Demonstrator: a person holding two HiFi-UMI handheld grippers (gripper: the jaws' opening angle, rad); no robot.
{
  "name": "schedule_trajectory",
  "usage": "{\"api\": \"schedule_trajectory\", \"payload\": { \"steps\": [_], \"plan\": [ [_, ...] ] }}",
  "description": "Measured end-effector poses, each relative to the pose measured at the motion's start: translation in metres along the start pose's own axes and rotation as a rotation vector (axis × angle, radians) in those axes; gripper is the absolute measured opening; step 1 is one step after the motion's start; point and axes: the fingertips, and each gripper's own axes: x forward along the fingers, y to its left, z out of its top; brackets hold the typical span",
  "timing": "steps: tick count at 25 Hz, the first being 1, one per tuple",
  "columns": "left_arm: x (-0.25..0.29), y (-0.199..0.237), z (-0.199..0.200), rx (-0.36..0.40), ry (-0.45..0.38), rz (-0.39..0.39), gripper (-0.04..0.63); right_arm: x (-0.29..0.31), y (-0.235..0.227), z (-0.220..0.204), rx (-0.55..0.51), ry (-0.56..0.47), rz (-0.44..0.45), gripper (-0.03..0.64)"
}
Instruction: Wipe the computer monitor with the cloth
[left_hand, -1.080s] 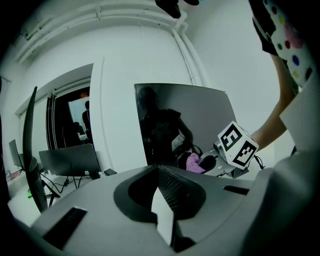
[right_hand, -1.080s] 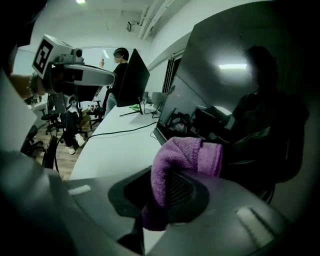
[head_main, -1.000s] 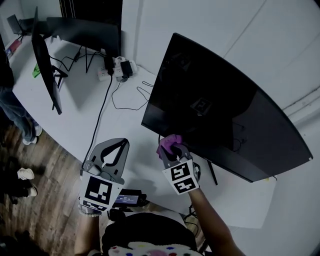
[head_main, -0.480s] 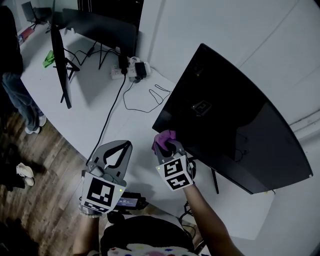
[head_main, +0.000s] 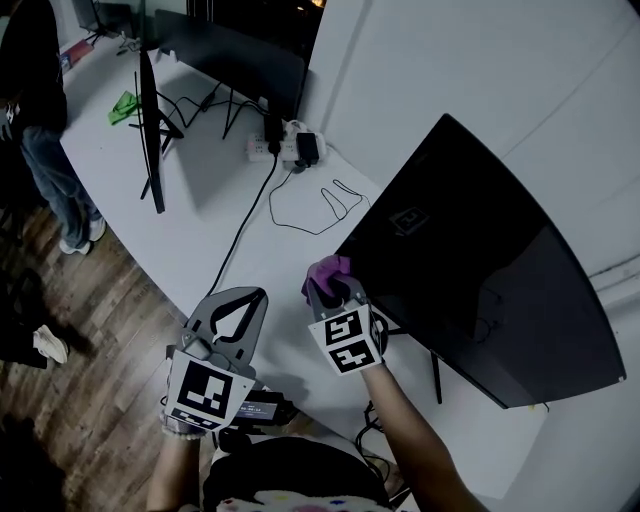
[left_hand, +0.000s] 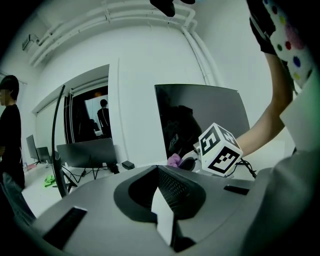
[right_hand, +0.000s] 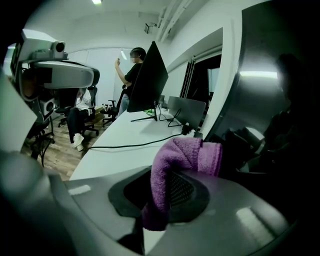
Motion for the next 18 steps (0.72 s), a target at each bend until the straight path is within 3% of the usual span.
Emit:
{"api": "schedule_trajectory", "payload": {
  "steps": [11,18],
  "plan": [
    [-0.009,0.009,-0.009,-0.020,0.020,0.050,0.006,0.022,0.010,0.032,0.025,-0.048,0.046,0.069],
    [-0.015,0.009,-0.012,-0.024,0.022,0.061,0.006,0.022,0.008,0.022,0.211,-0.051,0.056,0.069]
  ]
}}
